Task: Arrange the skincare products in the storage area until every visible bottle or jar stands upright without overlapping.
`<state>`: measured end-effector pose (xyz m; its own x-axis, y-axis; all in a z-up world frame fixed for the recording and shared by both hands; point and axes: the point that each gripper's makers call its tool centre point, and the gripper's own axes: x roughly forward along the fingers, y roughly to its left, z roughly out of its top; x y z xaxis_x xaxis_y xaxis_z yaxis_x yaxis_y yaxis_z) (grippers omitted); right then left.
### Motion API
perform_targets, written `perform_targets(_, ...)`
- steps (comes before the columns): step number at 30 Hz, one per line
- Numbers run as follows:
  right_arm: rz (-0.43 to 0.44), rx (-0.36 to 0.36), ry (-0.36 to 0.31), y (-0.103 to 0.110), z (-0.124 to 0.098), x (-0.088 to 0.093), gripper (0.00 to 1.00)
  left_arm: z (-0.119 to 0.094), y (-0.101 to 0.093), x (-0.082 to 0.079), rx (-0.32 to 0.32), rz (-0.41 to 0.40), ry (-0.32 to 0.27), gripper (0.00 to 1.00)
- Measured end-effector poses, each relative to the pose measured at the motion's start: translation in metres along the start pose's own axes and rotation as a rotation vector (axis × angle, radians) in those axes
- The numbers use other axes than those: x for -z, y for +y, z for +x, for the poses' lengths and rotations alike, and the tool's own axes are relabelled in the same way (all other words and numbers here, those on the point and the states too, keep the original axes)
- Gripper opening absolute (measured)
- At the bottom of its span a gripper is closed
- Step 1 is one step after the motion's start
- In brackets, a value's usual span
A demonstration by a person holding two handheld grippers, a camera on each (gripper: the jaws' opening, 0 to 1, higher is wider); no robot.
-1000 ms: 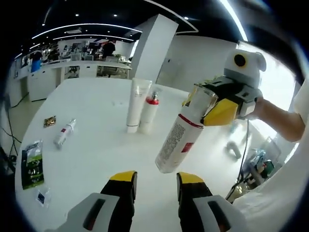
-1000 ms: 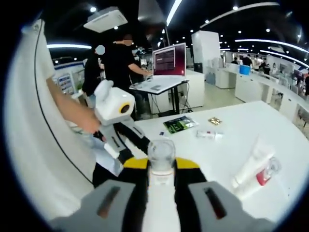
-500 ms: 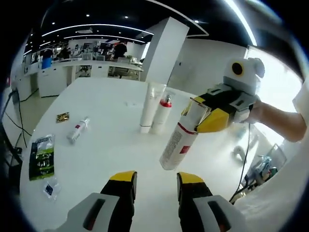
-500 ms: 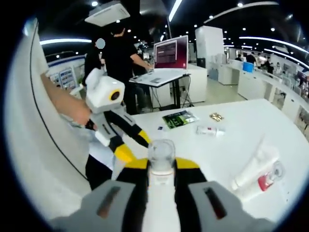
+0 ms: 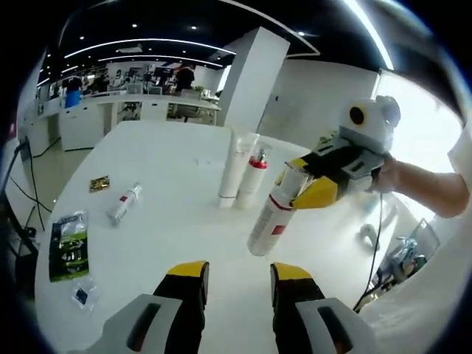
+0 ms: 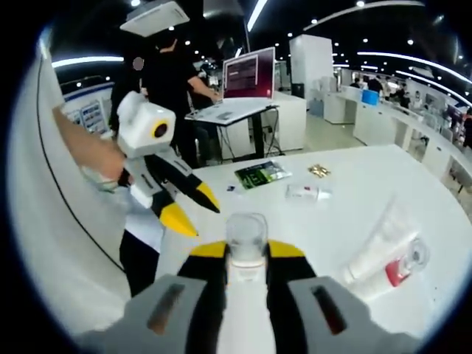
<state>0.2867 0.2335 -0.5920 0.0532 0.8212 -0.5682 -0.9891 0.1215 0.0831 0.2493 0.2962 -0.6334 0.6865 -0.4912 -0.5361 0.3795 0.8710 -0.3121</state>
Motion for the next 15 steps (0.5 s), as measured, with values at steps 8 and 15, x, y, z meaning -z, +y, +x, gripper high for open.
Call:
perform_targets(8, 0.001, 0.032, 0.021, -0.004, 0.0, 0.007, 0.19, -0.003, 0.003, 0.008, -0.008, 0.0, 0.003, 0.35)
perform_targets(15, 0.001, 0.071, 0.034, -0.009, -0.004, 0.01, 0.19, -0.002, 0.003, 0.013, -0.004, -0.003, 0.011, 0.35)
